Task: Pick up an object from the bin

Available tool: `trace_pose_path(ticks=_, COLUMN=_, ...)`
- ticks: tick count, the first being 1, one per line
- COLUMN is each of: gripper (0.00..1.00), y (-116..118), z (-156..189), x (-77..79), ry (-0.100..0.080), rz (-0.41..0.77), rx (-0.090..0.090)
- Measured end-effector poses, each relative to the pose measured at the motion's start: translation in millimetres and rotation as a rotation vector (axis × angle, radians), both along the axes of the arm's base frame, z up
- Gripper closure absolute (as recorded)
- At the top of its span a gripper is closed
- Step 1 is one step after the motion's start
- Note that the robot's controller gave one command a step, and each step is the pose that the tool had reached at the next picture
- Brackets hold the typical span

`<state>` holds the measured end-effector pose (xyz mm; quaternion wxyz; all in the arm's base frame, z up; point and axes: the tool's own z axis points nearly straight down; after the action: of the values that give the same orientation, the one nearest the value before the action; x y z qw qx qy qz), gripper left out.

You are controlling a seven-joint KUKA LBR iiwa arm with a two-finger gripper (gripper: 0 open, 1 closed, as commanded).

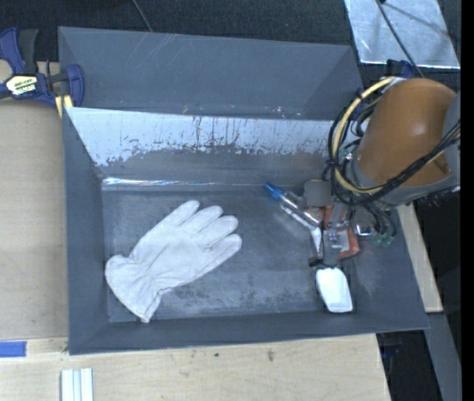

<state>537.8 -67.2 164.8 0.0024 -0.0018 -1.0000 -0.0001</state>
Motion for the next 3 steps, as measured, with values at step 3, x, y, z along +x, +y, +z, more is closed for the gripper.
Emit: trace_pose_path(ticks=3, gripper=0.0, y=-36.6, z=-57.9, x=71.7, ry=-0.007, rz=-0.377, rx=-0.001)
